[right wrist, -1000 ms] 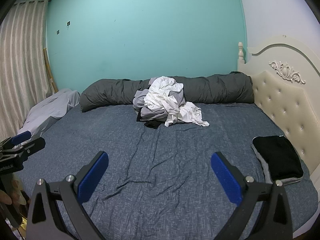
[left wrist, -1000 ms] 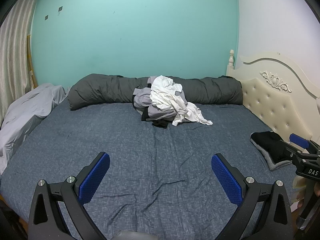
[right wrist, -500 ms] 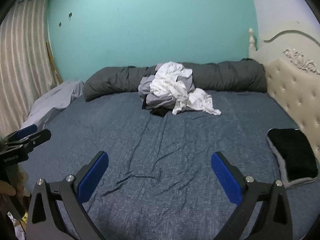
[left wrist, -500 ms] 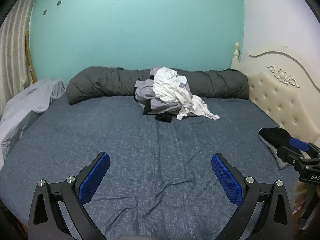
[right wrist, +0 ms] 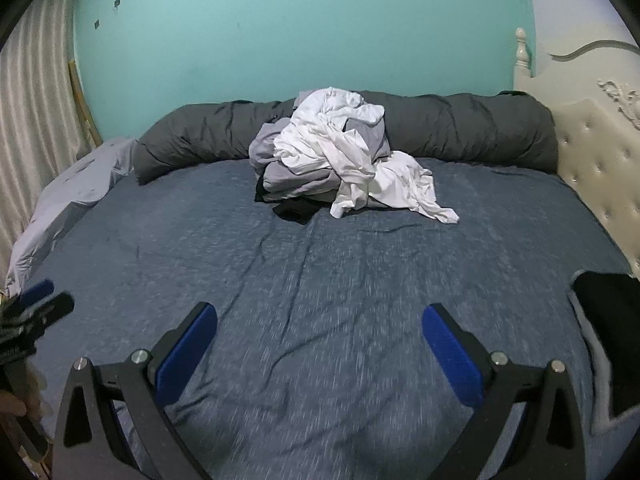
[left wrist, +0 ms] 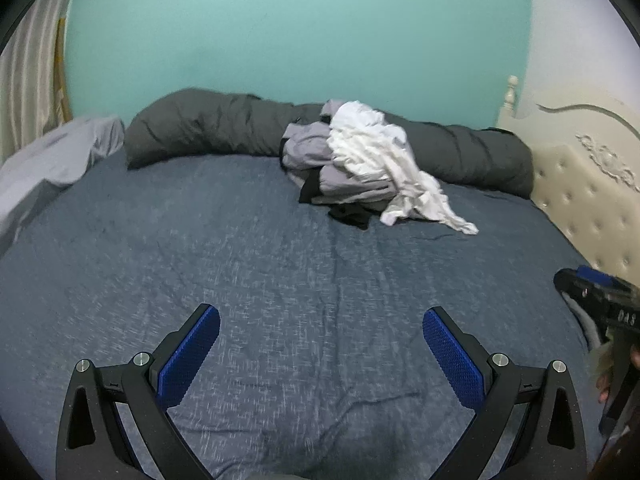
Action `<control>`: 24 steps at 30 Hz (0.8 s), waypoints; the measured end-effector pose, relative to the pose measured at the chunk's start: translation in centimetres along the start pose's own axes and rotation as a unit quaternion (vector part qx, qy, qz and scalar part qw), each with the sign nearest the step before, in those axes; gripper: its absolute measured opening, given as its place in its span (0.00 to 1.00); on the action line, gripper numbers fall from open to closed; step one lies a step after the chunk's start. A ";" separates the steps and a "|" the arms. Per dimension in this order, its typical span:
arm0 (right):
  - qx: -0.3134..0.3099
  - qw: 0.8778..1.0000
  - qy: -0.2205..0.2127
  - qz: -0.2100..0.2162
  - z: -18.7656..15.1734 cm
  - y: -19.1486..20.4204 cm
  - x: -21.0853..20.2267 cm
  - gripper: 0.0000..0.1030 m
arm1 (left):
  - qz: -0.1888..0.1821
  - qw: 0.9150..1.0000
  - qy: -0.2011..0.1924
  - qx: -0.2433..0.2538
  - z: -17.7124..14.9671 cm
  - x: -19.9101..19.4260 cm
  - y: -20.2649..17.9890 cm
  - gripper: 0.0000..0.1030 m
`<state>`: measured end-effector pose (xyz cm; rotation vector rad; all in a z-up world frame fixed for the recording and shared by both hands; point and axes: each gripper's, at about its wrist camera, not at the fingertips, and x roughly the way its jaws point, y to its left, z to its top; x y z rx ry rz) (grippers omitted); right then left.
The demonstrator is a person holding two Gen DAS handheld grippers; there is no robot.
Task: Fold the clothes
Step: 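Move the right gripper toward the clothes pile near the grey pillow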
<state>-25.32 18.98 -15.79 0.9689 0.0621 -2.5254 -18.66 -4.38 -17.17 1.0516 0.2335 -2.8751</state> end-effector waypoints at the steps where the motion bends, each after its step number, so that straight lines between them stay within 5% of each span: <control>1: 0.001 1.000 0.002 -0.001 0.5 -0.4 1.5 1.00 | 0.001 1.000 0.003 -0.006 -0.1 1.0 0.4 1.00; 9: 0.021 0.999 0.013 -0.020 3.7 -3.0 11.4 1.00 | -0.003 0.998 0.023 -0.054 -2.3 6.7 3.8 1.00; 24: -0.040 0.998 -0.002 -0.057 10.9 -3.9 25.5 1.00 | -0.011 0.992 0.048 -0.115 -6.6 13.5 8.8 1.00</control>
